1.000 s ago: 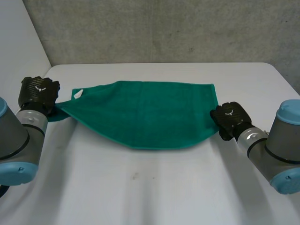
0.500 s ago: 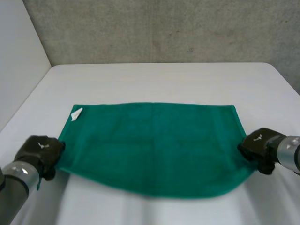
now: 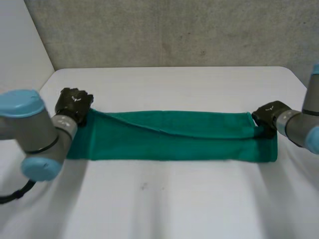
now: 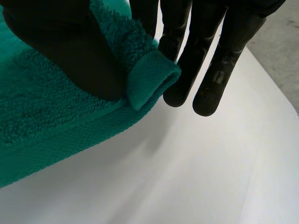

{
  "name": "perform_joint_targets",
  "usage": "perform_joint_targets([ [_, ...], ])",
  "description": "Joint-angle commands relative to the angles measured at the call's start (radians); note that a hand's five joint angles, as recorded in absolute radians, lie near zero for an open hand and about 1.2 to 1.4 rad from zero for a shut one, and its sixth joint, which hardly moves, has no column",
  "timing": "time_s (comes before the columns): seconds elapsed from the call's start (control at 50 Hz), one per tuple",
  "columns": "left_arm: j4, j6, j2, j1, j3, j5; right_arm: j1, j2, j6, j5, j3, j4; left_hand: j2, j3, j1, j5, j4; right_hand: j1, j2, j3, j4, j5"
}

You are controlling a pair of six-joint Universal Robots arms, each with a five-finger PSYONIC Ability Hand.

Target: Fold the towel.

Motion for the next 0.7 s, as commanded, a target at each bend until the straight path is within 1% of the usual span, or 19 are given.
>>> perform_joint_targets([
  [0.02, 0.006, 0.113, -0.225, -0.009, 0.233, -0.066, 0.043, 0.184, 0.023, 0.054, -0.25, 0.005, 0.196, 0.201, 0.248, 0.251, 0.201, 0.427, 0.221, 0.223, 0.207, 0.233],
  [0.14, 0.025, 0.135, -0.275, -0.009, 0.267, -0.061, 0.071, 0.256, 0.023, 0.057, -0.344, 0.004, 0.196, 0.201, 0.248, 0.251, 0.201, 0.427, 0.221, 0.223, 0.207, 0.233],
  [0.24, 0.093, 0.138, -0.278, -0.009, 0.256, -0.061, 0.081, 0.272, 0.026, 0.063, -0.371, -0.004, 0.196, 0.201, 0.248, 0.251, 0.201, 0.427, 0.221, 0.223, 0.207, 0.233],
  [0.26, 0.107, 0.138, -0.278, -0.011, 0.253, -0.061, 0.083, 0.269, 0.03, 0.068, -0.372, -0.015, 0.196, 0.201, 0.248, 0.251, 0.201, 0.102, -0.103, -0.101, -0.117, -0.092],
  [0.28, 0.113, 0.138, -0.278, -0.012, 0.252, -0.06, 0.083, 0.267, 0.033, 0.073, -0.372, -0.024, 0.196, 0.201, 0.248, 0.251, 0.201, -0.168, -0.374, -0.372, -0.388, -0.363],
  [0.3, 0.119, 0.139, -0.276, -0.012, 0.249, -0.058, 0.084, 0.266, 0.038, 0.08, -0.372, -0.032, 0.196, 0.201, 0.248, 0.251, 0.201, -0.418, -0.624, -0.622, -0.638, -0.612],
  [0.32, 0.122, 0.139, -0.275, -0.014, 0.245, -0.058, 0.084, 0.266, 0.044, 0.088, -0.372, -0.041, 0.194, 0.199, 0.246, 0.249, 0.199, -0.612, -0.818, -0.816, -0.832, -0.807],
  [0.34, 0.125, 0.141, -0.27, -0.02, 0.241, -0.058, 0.084, 0.264, 0.059, 0.106, -0.371, -0.058, -0.248, -0.243, -0.196, -0.193, -0.243, -0.795, -1.0, -0.998, -1.015, -0.989],
  [0.38, 0.13, 0.141, -0.264, -0.028, 0.238, -0.061, 0.088, 0.255, 0.078, 0.122, -0.363, -0.076, -0.735, -0.73, -0.683, -0.68, -0.73, -0.795, -1.0, -0.998, -1.015, -0.989],
  [0.4, 0.133, 0.143, -0.258, -0.032, 0.236, -0.063, 0.086, 0.247, 0.084, 0.126, -0.36, -0.085, -0.917, -0.912, -0.865, -0.862, -0.912, -0.795, -1.0, -0.998, -1.015, -0.989],
  [0.42, 0.137, 0.143, -0.249, -0.037, 0.236, -0.064, 0.086, 0.223, 0.09, 0.132, -0.351, -0.107, -1.021, -1.016, -0.969, -0.966, -1.016, -0.795, -1.0, -0.998, -1.015, -0.989],
  [0.46, 0.145, 0.139, -0.212, -0.048, 0.226, -0.066, 0.085, 0.188, 0.096, 0.131, -0.331, -0.128, -1.019, -1.014, -0.967, -0.964, -1.014, -0.795, -1.0, -0.998, -1.015, -0.989],
  [0.6, 0.148, 0.129, -0.049, -0.048, 0.123, -0.069, 0.065, -0.047, 0.104, 0.117, -0.153, -0.225, -1.01, -1.005, -0.958, -0.955, -1.005, -0.795, -1.0, -0.998, -1.015, -0.989],
  [0.64, 0.147, 0.127, -0.009, -0.048, 0.088, -0.07, 0.066, -0.129, 0.102, 0.103, -0.084, -0.236, -1.013, -1.008, -0.961, -0.958, -1.008, -0.795, -1.0, -0.998, -1.015, -0.989],
  [0.7, 0.147, 0.123, 0.07, -0.045, 0.003, -0.069, 0.065, -0.196, 0.102, 0.084, -0.01, -0.231, -1.016, -1.011, -0.964, -0.961, -1.011, -0.795, -1.0, -0.998, -1.015, -0.989],
])
